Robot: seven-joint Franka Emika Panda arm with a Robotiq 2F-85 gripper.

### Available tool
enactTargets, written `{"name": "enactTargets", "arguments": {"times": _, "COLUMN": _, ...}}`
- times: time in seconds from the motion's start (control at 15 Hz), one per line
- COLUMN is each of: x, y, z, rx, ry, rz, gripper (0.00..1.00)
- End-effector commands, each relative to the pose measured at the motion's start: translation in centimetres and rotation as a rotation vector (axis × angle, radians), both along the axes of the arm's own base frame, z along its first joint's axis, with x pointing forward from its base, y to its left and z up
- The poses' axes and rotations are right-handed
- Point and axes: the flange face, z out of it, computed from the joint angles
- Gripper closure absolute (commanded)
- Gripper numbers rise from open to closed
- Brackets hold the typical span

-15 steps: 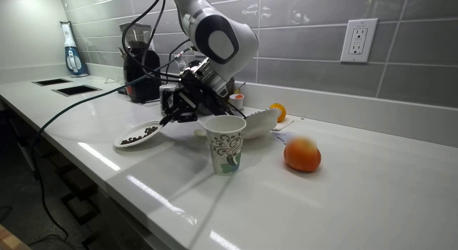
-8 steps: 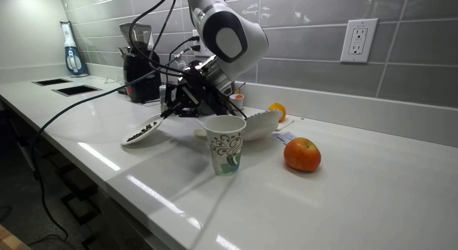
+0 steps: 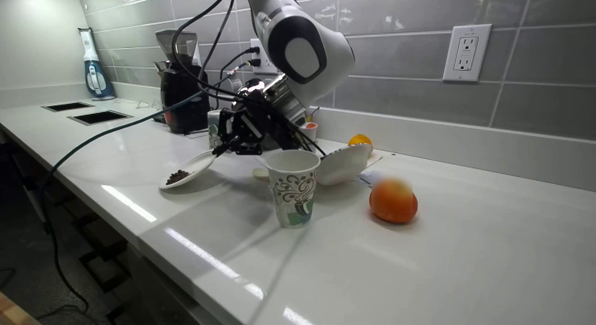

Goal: Pour the beans on the plate into the cup

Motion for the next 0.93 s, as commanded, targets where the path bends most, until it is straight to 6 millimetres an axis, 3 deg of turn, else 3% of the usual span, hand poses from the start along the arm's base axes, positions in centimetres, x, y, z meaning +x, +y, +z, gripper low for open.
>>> {"name": "enactTargets", "arguments": {"times": 0.0, "x": 0.2, "y": -0.5, "z": -0.7, "rx": 0.037, "ry": 0.005, "rz": -0.024, "gripper": 0.97}}
{"name": "enactTargets", "arguments": {"times": 0.87, "x": -0.2, "y": -1.9, "z": -0.7, "rx": 0.175, "ry": 0.025, "rz": -0.105, "gripper": 0.97}}
